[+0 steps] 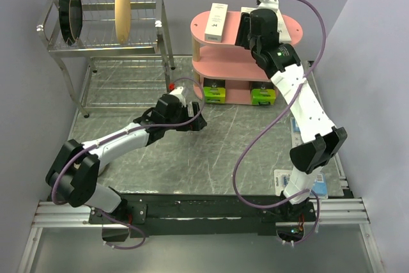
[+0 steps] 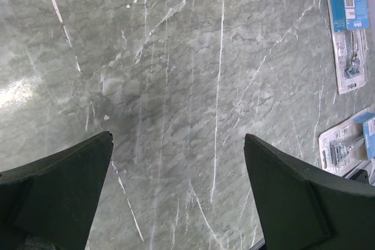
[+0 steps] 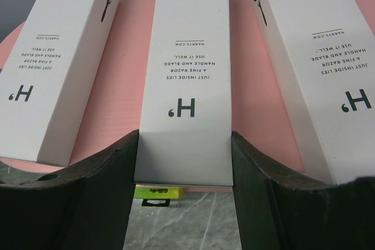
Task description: Place and organize the shaving razors onto the shelf
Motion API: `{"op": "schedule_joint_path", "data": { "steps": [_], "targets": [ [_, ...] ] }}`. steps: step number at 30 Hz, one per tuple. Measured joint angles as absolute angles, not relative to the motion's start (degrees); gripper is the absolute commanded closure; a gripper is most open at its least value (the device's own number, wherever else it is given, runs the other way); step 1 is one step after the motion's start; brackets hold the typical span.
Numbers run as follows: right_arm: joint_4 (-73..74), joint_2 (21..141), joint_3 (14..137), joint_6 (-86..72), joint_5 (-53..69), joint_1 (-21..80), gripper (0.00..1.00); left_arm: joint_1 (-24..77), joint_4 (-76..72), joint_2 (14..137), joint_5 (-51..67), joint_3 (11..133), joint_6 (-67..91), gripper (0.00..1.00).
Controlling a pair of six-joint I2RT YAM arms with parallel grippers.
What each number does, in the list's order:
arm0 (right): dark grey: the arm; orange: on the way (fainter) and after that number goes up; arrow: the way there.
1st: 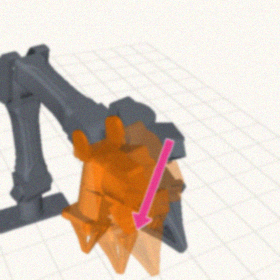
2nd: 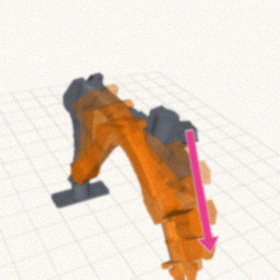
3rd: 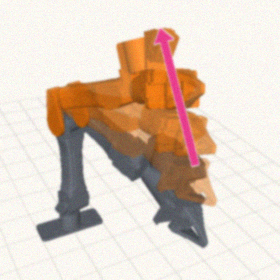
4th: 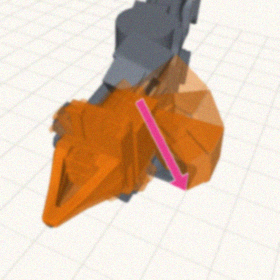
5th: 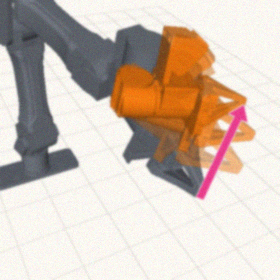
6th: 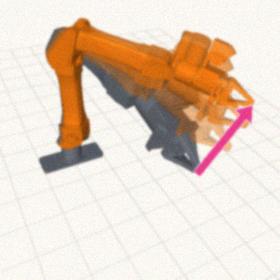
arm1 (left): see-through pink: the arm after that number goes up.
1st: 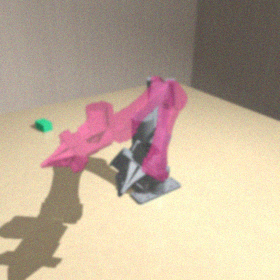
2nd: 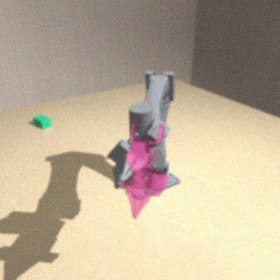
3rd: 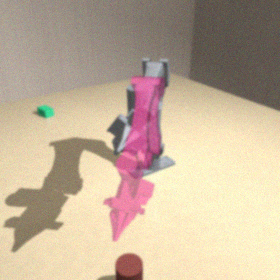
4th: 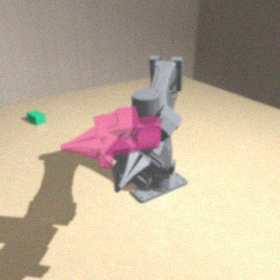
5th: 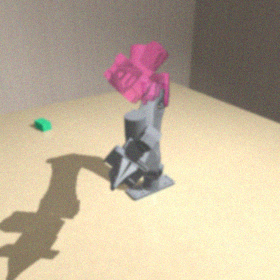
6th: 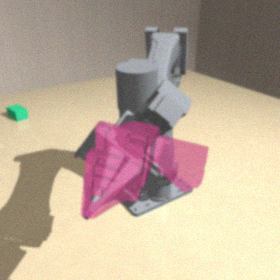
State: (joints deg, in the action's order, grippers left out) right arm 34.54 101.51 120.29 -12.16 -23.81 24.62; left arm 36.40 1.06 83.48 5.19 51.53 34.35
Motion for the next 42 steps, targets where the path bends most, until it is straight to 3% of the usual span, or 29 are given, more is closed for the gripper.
{"op": "schedule_joint_path", "data": {
  "steps": [6,8,10,19,25,29,33,37,42],
  "targets": [
    [34.7,103.0,122.0,-12.1,-24.7,25.0,0.35,36.0,1.1,83.2,5.2,51.3,34.6,0.01],
    [34.7,103.7,122.7,-12.1,-24.9,25.1,0.29,35.9,1.0,83.2,5.2,51.2,34.7,0.00],
    [34.6,104.0,123.0,-12.1,-25.0,25.3,0.00,35.9,1.0,83.2,5.3,51.1,34.7,0.01],
    [35.9,102.4,122.8,-9.5,-25.1,26.7,0.00,35.9,1.2,83.3,5.3,51.2,35.2,0.01],
    [34.6,83.4,109.1,-4.7,-28.5,26.1,0.00,36.0,1.5,85.1,5.3,53.0,35.2,0.01],
    [33.4,66.1,96.9,-2.5,-26.4,14.4,0.00,36.4,1.8,85.7,5.3,54.0,34.7,0.01],
    [37.1,57.5,89.0,1.7,-20.7,-1.8,0.00,37.2,1.7,86.2,5.3,54.1,34.2,0.01],
    [42.4,56.9,76.8,7.1,-12.5,-12.8,0.00,38.5,1.6,87.9,5.3,54.2,33.6,0.01],
    [47.6,62.3,60.9,14.1,-8.0,-18.1,0.00,39.5,1.7,91.7,5.8,55.6,33.4,0.01]
  ]
}}
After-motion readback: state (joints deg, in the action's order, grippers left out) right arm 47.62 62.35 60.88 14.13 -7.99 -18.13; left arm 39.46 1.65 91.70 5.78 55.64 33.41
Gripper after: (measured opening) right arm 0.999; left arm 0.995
